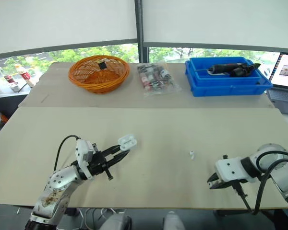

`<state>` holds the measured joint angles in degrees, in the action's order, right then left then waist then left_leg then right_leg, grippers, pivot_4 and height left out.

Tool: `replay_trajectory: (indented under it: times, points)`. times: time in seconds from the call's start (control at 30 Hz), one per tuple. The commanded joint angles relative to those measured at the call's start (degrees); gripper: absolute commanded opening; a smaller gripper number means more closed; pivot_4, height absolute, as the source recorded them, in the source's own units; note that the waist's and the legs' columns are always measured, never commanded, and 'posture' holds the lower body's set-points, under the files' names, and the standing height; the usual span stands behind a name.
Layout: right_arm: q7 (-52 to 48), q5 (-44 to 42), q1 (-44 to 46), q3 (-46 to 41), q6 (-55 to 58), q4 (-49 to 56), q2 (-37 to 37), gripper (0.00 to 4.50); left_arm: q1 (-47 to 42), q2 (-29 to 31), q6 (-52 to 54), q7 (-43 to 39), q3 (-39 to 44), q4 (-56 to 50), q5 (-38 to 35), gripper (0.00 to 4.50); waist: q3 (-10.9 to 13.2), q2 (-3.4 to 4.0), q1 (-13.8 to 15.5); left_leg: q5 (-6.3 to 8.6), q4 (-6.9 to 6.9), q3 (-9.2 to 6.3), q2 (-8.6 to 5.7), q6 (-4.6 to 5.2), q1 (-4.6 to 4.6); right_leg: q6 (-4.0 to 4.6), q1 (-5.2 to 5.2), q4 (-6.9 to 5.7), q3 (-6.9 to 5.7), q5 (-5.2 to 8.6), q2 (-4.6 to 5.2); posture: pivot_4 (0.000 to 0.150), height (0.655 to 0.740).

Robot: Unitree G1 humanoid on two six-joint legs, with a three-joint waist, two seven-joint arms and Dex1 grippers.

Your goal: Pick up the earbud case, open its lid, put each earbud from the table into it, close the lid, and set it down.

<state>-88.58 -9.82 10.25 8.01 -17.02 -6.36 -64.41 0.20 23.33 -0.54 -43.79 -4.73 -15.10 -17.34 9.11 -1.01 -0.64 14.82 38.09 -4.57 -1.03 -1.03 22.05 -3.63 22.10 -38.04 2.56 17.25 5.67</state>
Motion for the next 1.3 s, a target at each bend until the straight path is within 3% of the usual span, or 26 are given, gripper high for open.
replay_trajectory:
  times: [0.03,0.13,0.17,0.33,0.63,0.9,1.3]
  points:
    - [0.1,0.9,0.6,-0.2,-0.1,-1.2,-0.1,0.33,0.2,-0.3,0.0,0.6,-0.1,-2.8,-0.5,0.53,0.0,0.00,0.0,0.00,0.00,0.00,0.00,0.00,0.00,0.00,0.00,0.00,0.00,0.00,0.00,0.150,0.7400]
    - [0.4,1.8,0.3,0.0,0.4,-1.9,-0.2,0.33,0.7,-0.3,0.2,0.9,-0.3,-3.3,-0.5,0.53,0.0,0.00,0.0,0.00,0.00,0.00,0.00,0.00,-0.01,0.00,-0.01,0.00,0.00,0.00,0.00,0.150,0.7400]
    - [0.8,1.9,0.3,0.0,1.1,-2.0,-0.1,1.39,0.8,-0.3,0.2,0.9,-0.3,-3.4,-0.5,0.53,0.0,0.00,0.0,0.00,0.00,0.00,0.00,0.00,-0.01,0.00,-0.01,0.00,0.00,0.00,0.00,0.150,0.7400]
    - [2.3,1.2,0.8,-0.7,2.2,-1.3,0.1,3.09,1.2,-0.2,0.4,1.0,-0.3,-3.7,-0.5,0.53,0.0,0.00,0.2,0.00,0.00,0.00,0.00,0.00,-0.02,0.00,-0.03,0.00,-0.01,0.00,0.00,0.150,0.7400]
    - [3.9,-5.0,-4.7,-8.5,18.6,16.1,-7.5,3.11,1.6,-0.2,0.7,1.2,0.1,-3.5,-0.6,0.53,0.0,0.05,0.4,0.00,0.00,-0.01,0.00,0.00,0.01,0.00,0.00,-0.01,0.00,0.00,0.00,0.150,0.7400]
    - [9.7,8.4,-6.9,-4.0,25.1,27.5,-11.2,3.11,1.7,-0.8,1.0,1.8,-1.2,-3.6,-0.1,0.53,0.0,0.05,0.5,0.00,0.00,0.00,0.00,0.00,0.02,0.00,0.00,0.00,-0.02,0.00,0.00,0.150,0.7400]
    - [7.6,14.8,2.0,5.6,24.4,22.7,-6.1,3.11,2.0,-0.5,1.1,1.9,-1.5,-3.8,0.0,0.53,0.0,0.04,0.1,0.00,0.01,0.00,0.00,0.00,0.02,0.00,0.01,0.01,-0.02,0.00,0.00,0.150,0.7400]
